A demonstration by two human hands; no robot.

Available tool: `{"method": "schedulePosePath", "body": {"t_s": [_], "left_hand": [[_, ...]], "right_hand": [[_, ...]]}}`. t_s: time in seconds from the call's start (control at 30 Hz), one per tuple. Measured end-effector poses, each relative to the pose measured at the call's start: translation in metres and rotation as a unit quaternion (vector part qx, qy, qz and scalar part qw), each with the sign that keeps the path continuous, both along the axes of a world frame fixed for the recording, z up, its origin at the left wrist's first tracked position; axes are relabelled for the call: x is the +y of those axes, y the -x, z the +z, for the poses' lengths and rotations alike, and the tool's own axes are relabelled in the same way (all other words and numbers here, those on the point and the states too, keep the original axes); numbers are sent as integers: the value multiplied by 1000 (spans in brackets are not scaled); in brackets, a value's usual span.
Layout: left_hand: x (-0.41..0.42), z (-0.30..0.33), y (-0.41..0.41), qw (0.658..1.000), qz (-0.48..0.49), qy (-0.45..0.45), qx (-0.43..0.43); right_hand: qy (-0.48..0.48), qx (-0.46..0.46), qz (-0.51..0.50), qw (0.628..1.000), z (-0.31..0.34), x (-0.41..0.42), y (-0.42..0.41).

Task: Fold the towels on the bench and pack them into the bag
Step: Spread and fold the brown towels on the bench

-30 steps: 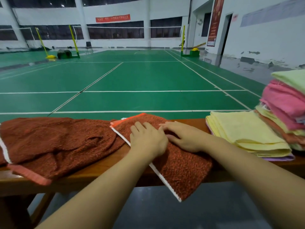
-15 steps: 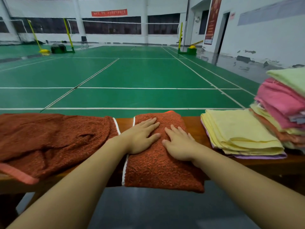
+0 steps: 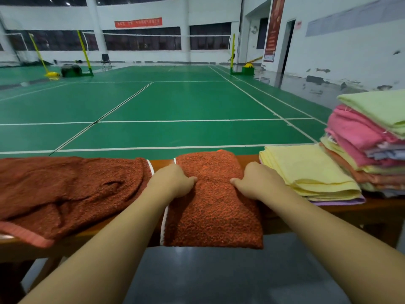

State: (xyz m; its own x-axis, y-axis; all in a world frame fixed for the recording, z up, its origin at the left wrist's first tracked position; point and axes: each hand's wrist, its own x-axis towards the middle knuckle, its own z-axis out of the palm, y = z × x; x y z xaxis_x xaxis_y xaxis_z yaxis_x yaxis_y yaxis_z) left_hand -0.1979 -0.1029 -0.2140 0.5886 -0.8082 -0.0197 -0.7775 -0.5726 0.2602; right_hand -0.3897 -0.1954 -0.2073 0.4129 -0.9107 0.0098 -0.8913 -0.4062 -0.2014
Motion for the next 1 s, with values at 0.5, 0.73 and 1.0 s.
{"method": "schedulePosePath", "body": {"t_s": [0.5, 0.73, 1.0], "left_hand": [[0, 10, 15, 967, 24, 164, 195], [-14, 13, 35, 885, 62, 183, 423], [-11, 17, 38, 723, 137, 236, 635]], "right_hand": [[-110, -380, -18, 918, -11, -10, 5], [-128, -449, 33, 884, -19, -18, 4], [-140, -517, 21, 844, -20, -26, 11]]}}
